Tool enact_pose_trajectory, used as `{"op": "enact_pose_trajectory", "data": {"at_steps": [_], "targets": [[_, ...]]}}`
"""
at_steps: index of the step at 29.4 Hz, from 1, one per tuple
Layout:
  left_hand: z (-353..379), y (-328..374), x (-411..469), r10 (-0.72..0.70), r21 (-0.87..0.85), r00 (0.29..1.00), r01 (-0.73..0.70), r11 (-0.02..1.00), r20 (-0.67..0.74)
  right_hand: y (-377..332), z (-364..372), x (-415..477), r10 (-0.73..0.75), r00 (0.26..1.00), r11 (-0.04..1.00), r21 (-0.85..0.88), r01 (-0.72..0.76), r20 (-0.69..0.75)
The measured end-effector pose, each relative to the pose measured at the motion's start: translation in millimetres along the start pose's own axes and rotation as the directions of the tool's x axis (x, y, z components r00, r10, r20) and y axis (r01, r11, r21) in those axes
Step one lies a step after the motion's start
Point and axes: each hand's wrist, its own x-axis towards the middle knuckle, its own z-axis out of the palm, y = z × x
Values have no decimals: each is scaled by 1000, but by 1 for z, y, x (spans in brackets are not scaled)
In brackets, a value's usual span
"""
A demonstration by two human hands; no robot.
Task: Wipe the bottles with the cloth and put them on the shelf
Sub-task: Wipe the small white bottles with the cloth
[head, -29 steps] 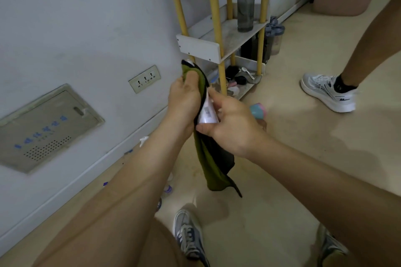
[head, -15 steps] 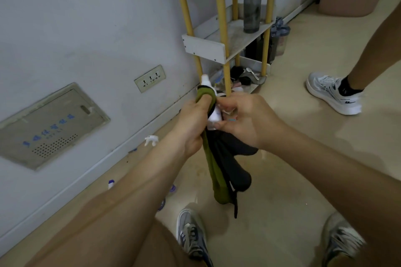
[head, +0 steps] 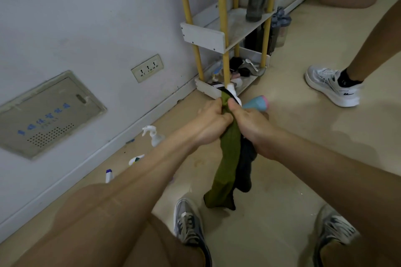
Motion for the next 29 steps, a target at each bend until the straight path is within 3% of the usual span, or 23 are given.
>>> {"op": "enact_pose_trajectory", "data": {"at_steps": [3, 6, 12, 20, 24, 27, 29], "targets": [[-20, -5, -1, -100, -230, 993, 111, 967, 62, 1, -10, -9, -109, 991, 974, -191, 122, 75], [-27, -12, 3, -193, -435, 976, 130, 891, -103, -3, -12, -13, -134, 987, 951, -270, 153, 86], [-15, -26, 7, -279, -631, 946, 117, 767, -163, -3, -28, -9, -142, 976, 932, -309, 188, 164], [-18, -31, 4, -306, -655, 890, 12, 755, -337, 17, -26, -4, -176, 959, 957, -192, 219, 221], [-15, -36, 5, -345, -680, 881, 36, 733, -325, 20, -32, -2, -182, 945, 939, -236, 249, 271], [-23, -38, 7, -389, -706, 845, 19, 708, -367, 21, -41, 1, -83, 927, 832, -486, 266, 365], [-40, -39, 7, -391, -713, 789, -83, 696, -473, 27, -44, 1, -75, 945, 740, -617, 267, 318]]}}
